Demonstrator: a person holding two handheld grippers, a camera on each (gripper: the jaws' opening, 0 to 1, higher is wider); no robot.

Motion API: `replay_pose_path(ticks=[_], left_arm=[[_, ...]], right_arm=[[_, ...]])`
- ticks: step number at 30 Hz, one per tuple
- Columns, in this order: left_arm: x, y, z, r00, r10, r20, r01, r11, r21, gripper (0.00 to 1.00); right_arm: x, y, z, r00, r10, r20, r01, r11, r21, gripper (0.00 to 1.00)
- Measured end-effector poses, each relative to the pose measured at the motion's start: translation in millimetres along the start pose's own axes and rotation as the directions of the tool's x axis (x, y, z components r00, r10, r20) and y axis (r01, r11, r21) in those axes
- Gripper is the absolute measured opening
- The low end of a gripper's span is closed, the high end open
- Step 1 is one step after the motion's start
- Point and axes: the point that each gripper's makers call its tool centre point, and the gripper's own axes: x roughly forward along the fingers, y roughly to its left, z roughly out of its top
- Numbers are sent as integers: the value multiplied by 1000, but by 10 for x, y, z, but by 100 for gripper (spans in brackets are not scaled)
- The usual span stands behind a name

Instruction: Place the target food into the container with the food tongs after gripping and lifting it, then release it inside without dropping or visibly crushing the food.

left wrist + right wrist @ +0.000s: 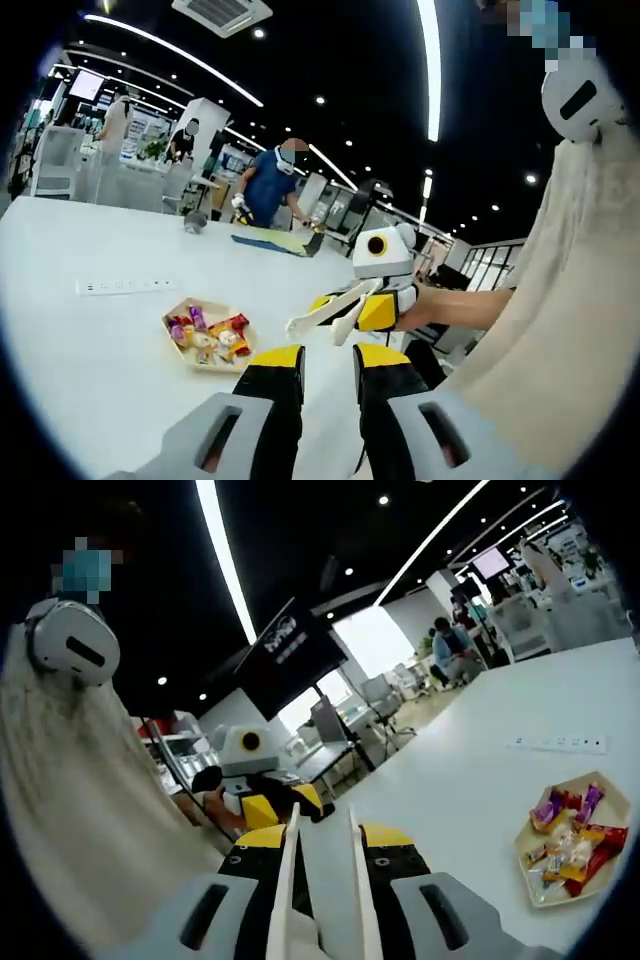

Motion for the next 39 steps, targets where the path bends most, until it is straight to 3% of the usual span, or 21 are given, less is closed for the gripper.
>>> replay_pose_path(ticks=[11,15,18,28,39], left_arm=[[64,-147,8,997,-73,-22,74,997,21,15],[90,-228,9,993,-117,-33,118,993,24,12],[98,-301,-3,987,-152,-50,153,988,28,9],[81,-366,60,980,-196,-33,196,980,13,5],[110,-393,156,976,-211,-48,213,975,54,2]], right_arm=[[-17,106,-19,999,45,2,-45,999,10,27],[-1,248,18,994,113,14,-113,994,-6,27],[3,271,5,992,125,4,-125,992,-9,27],[-8,275,-21,992,125,-7,-125,992,-25,27],[-46,272,80,992,127,13,-126,991,-53,28]])
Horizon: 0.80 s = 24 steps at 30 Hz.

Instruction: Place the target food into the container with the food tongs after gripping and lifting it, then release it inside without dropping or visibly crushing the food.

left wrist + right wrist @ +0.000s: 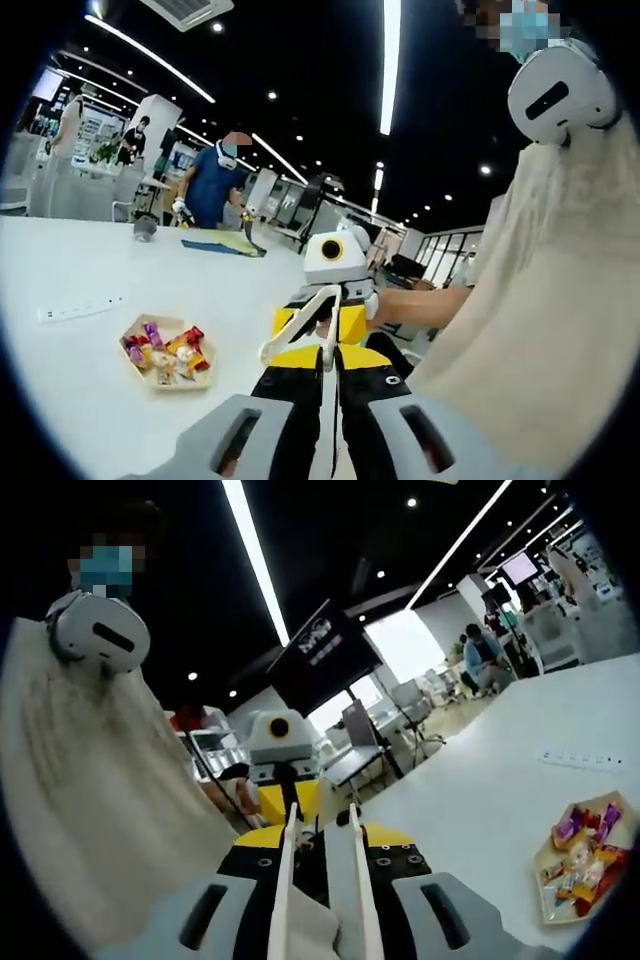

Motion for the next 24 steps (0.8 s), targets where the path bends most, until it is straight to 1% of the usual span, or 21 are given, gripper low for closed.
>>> replay_pose_path(ticks=[4,5,9,13,16,24], left_arm=[[11,-14,-8,1000,-11,-7,11,1000,-3,1],[15,-16,-17,1000,-11,-11,11,1000,-3,1],[32,-24,-53,1000,-8,-21,8,1000,2,1],[58,-39,-91,1000,-10,-30,10,1000,-2,0],[63,-58,-94,999,-18,-31,17,1000,-6,0],[52,-51,-116,999,-13,-45,13,1000,-11,0]], right_arm=[[-25,-12,-13,1000,-8,-4,8,1000,1,28],[-33,-23,-58,999,-24,-28,24,1000,8,29],[-51,-24,-85,999,-34,-37,34,999,5,30],[-89,-61,-128,997,-56,-58,57,998,22,33],[-105,-37,-129,997,-50,-61,51,999,18,33],[-150,-38,-152,995,-57,-79,58,998,6,32]])
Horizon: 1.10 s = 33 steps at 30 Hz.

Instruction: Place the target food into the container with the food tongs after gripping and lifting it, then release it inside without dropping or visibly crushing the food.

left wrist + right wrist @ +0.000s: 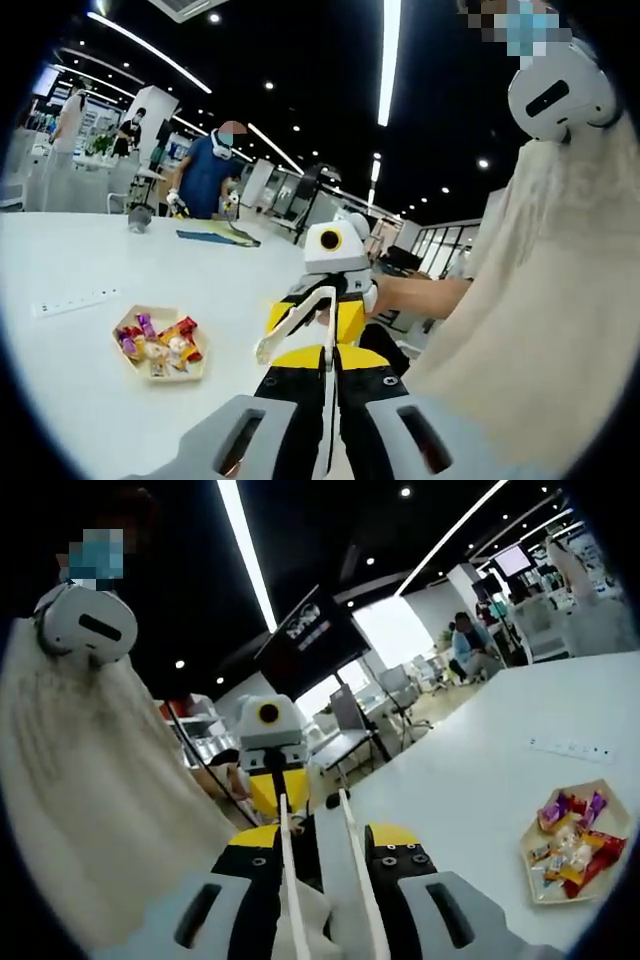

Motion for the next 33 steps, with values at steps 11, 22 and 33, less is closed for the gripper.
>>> replay_pose_path(ticks=[11,22,33], left_arm=[[-11,-5,-118,1000,-1,-26,0,1000,-14,0],[-21,47,-186,999,-4,-35,3,1000,-28,0],[-15,78,-181,999,-15,-34,13,999,-35,0]], right_arm=[[-97,34,-137,995,-8,-96,7,1000,-8,29],[-187,-14,-286,988,-42,-150,44,999,4,27],[-374,-27,-251,989,-76,-129,79,997,20,24]])
